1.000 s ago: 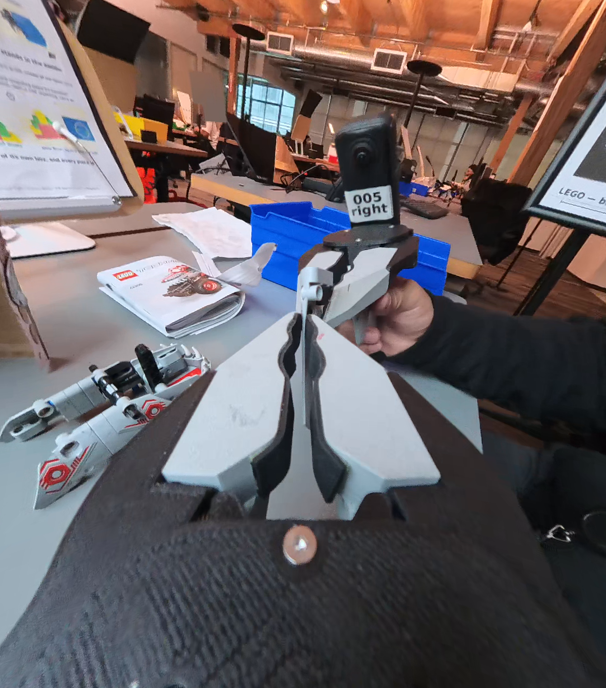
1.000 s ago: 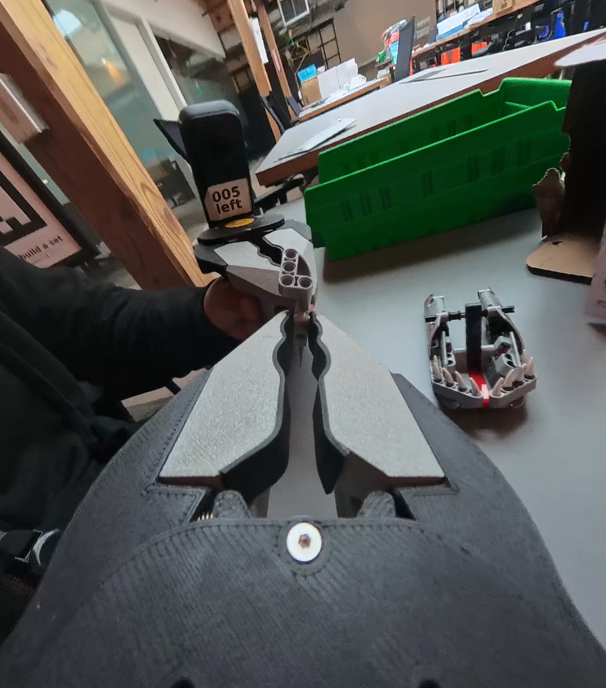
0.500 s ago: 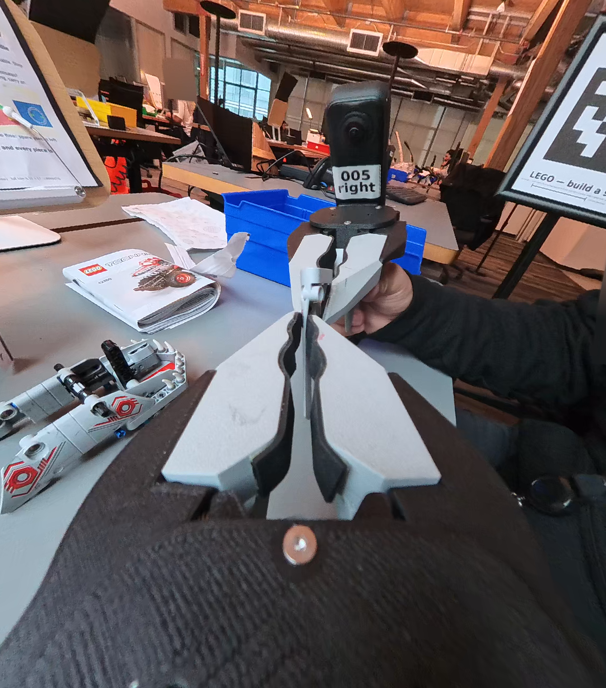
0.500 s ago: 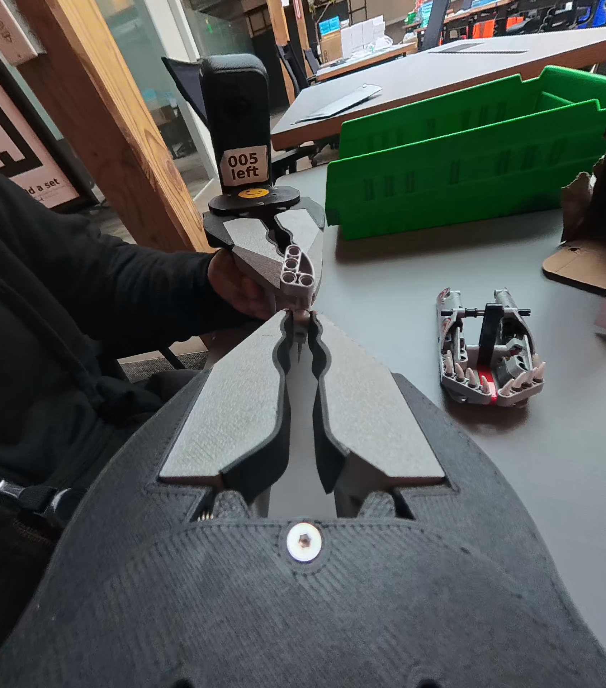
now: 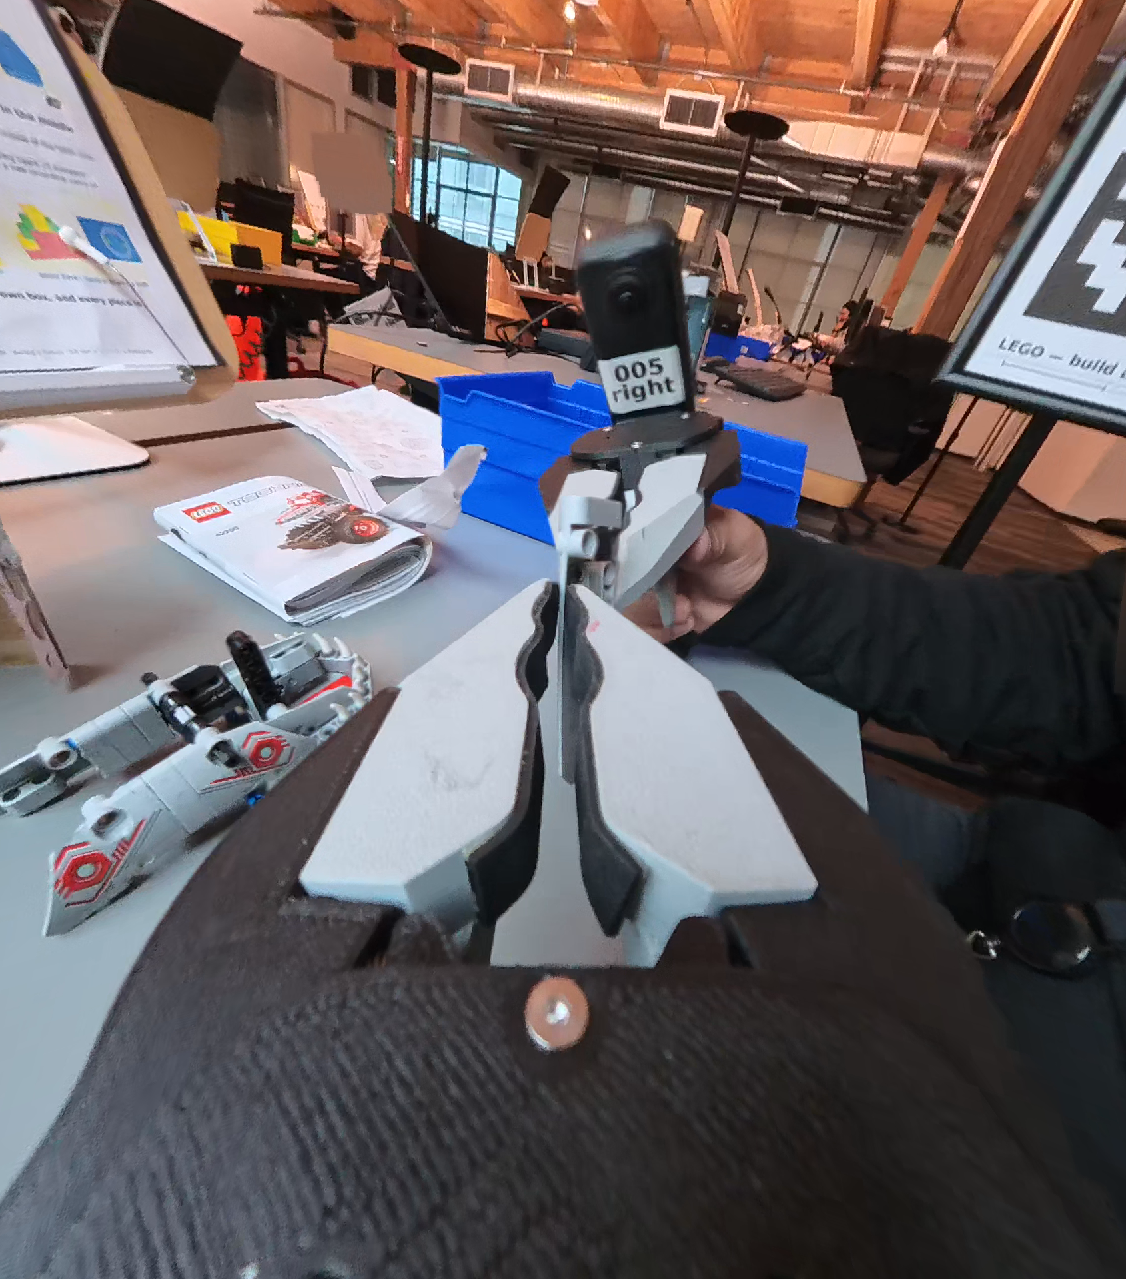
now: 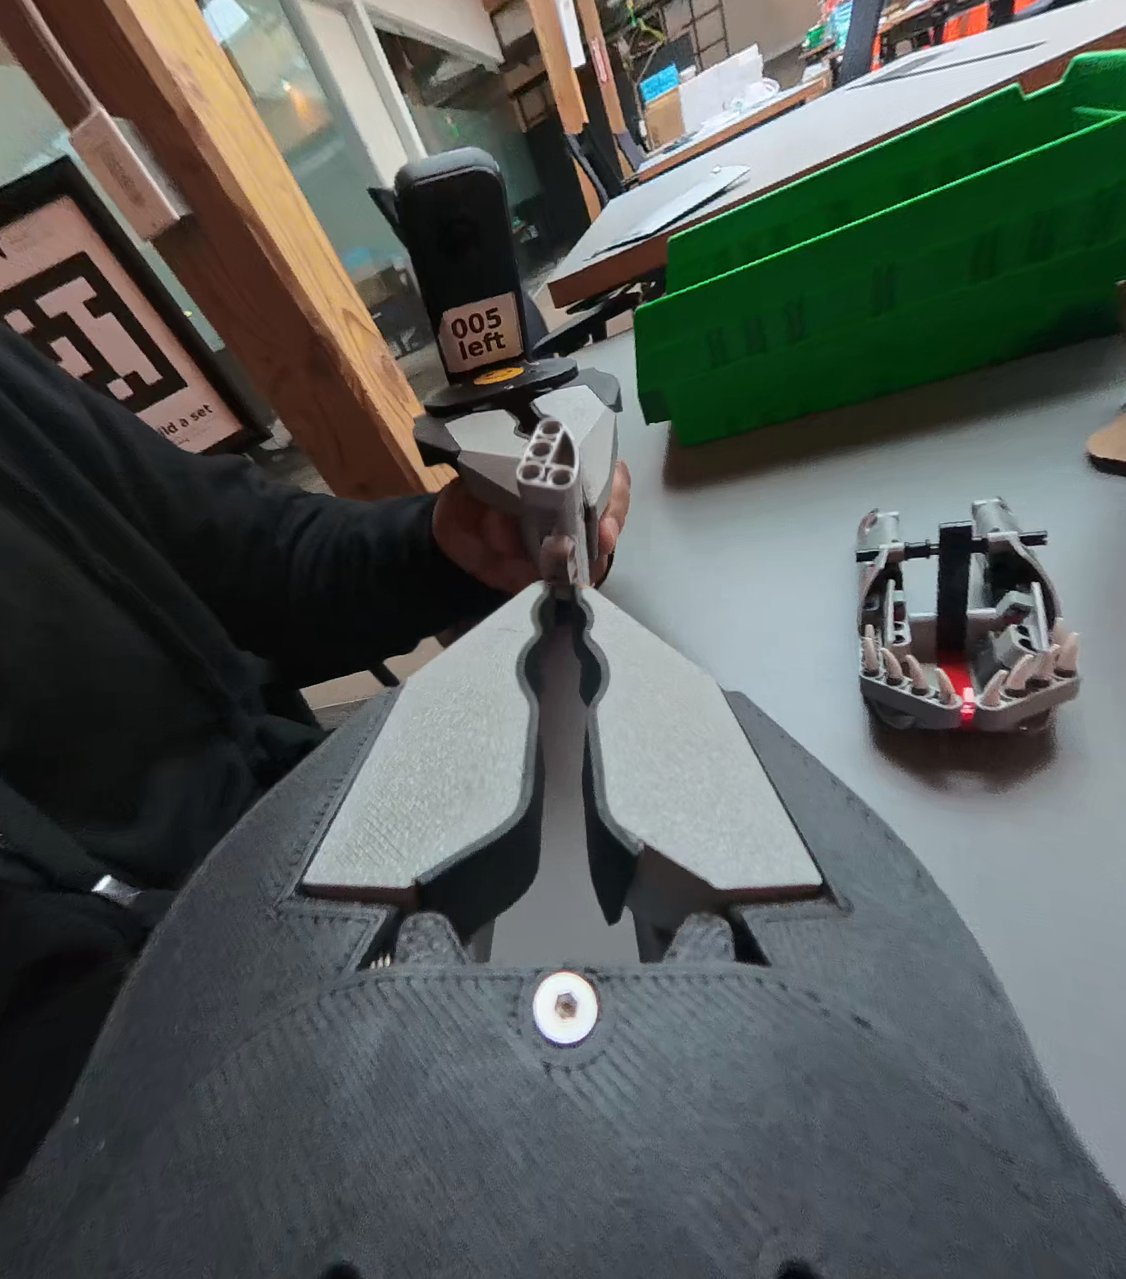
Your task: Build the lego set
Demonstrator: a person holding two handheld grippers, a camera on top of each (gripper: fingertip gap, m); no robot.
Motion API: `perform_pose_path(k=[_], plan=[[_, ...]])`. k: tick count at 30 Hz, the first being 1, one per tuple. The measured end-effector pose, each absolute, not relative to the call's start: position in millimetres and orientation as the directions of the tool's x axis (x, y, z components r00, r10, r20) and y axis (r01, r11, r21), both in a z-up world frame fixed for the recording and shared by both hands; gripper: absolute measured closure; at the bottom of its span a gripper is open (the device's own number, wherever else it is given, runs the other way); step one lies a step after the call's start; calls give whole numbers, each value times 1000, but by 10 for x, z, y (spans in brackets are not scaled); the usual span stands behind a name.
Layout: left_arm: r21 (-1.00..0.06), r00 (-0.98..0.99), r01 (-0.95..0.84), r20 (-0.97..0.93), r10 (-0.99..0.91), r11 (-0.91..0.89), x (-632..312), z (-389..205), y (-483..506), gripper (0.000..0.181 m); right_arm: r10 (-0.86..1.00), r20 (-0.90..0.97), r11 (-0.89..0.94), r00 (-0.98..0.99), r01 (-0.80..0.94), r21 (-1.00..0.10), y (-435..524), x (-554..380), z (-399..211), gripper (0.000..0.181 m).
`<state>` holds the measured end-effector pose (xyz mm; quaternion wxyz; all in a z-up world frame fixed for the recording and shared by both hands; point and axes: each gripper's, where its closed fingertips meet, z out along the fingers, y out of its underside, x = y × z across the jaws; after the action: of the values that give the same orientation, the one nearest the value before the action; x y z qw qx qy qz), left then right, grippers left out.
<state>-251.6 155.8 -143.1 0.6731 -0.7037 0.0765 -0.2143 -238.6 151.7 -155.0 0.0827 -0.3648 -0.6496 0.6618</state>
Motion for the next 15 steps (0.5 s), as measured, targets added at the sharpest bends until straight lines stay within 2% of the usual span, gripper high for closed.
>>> perform_pose_path(k=[5, 15], plan=[[-982, 909, 165, 186, -372, -89, -2553, -1450, 1568, 181, 600, -371, -124, -709, 376, -918, 1490, -2434, -1598, 166], [-987, 931, 27, 82, -355, -157, -2510, -1574, 1598, 181, 658, -315, -39, -684, 387, -921, 1470, -2484, -1722, 177]])
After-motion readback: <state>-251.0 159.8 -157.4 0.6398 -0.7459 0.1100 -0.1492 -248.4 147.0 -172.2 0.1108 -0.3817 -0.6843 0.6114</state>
